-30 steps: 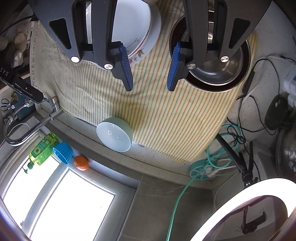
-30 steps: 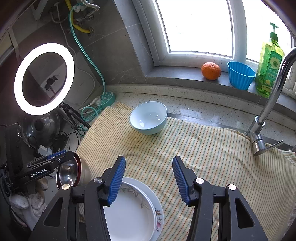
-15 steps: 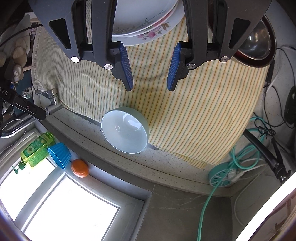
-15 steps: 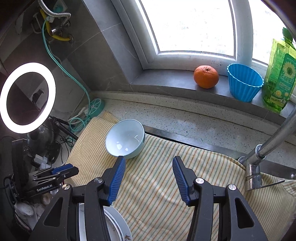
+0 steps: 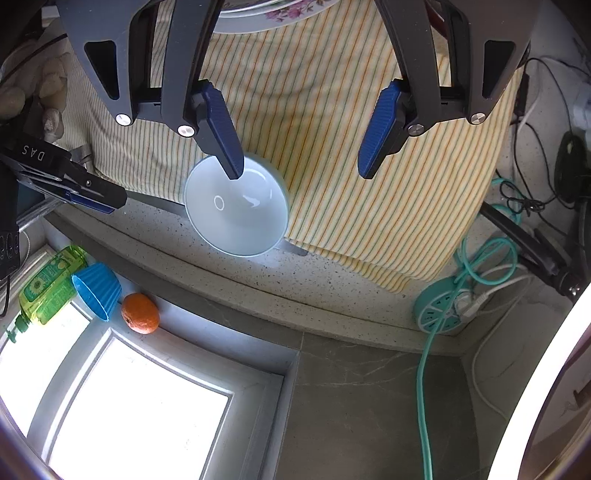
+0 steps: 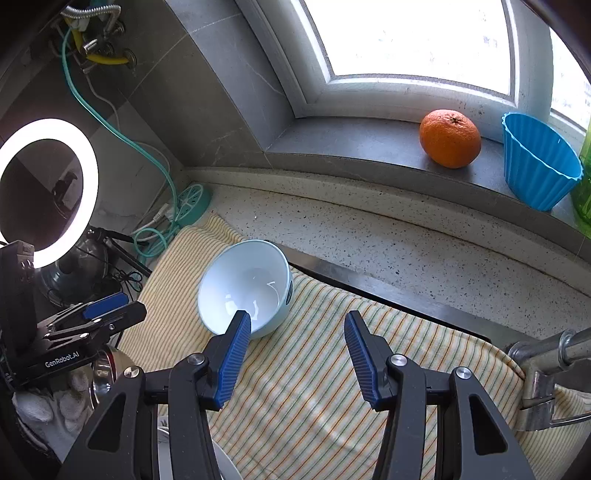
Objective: Organize plates and bowls
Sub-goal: 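Move both open grippers to the pale blue ceramic bowl on the cloth, then grasp the rim of the pale blue bowl with both grippers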
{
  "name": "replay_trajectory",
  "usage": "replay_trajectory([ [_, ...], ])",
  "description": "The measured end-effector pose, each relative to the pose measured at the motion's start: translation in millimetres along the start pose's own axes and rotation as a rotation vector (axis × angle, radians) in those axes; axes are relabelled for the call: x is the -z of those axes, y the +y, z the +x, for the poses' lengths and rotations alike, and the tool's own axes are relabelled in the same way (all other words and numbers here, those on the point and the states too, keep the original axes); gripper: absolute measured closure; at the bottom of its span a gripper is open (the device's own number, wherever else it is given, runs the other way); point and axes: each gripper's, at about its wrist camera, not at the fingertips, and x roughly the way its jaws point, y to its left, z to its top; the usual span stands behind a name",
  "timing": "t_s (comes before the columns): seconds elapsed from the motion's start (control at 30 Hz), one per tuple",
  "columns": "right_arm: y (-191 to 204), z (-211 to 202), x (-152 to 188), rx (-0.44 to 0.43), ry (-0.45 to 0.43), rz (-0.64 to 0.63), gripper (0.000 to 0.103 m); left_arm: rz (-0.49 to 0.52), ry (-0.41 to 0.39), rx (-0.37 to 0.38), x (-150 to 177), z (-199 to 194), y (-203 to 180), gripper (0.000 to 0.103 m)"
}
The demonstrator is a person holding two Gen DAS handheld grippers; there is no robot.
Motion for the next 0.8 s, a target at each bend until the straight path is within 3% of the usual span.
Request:
replay_trajectory([
  [0.03,-0.9,3.7,-1.8,0.000,0.001,-0.001,0.054,0.004,0.005,0.002,-0.9,4.1,-1.7,0.046],
  [0.1,-2.6,10.1,-5.0,-0.003,0.005,-0.001,0.055,-0.009,0.017,0.013,-2.0,12.5,-2.6,0.061],
  [0.17,-3.7,16.2,-7.8,-0.001,0.008,-0.005,0.059,-0.026,0.030,0.022,-2.2,21.4,-2.0,0.067],
  [0.47,-4.5,46.3,-17.3,-0.023,0.060,-0.001,0.077,-0.062,0.039,0.037,-7.2,41.2,-4.4,0.074],
  [0.8,0.4,68.9,-26.2,-0.066,0.107,0.038,0.082,-0.070,0.058,0.040,-13.3,53.7,-3.0,0.080],
])
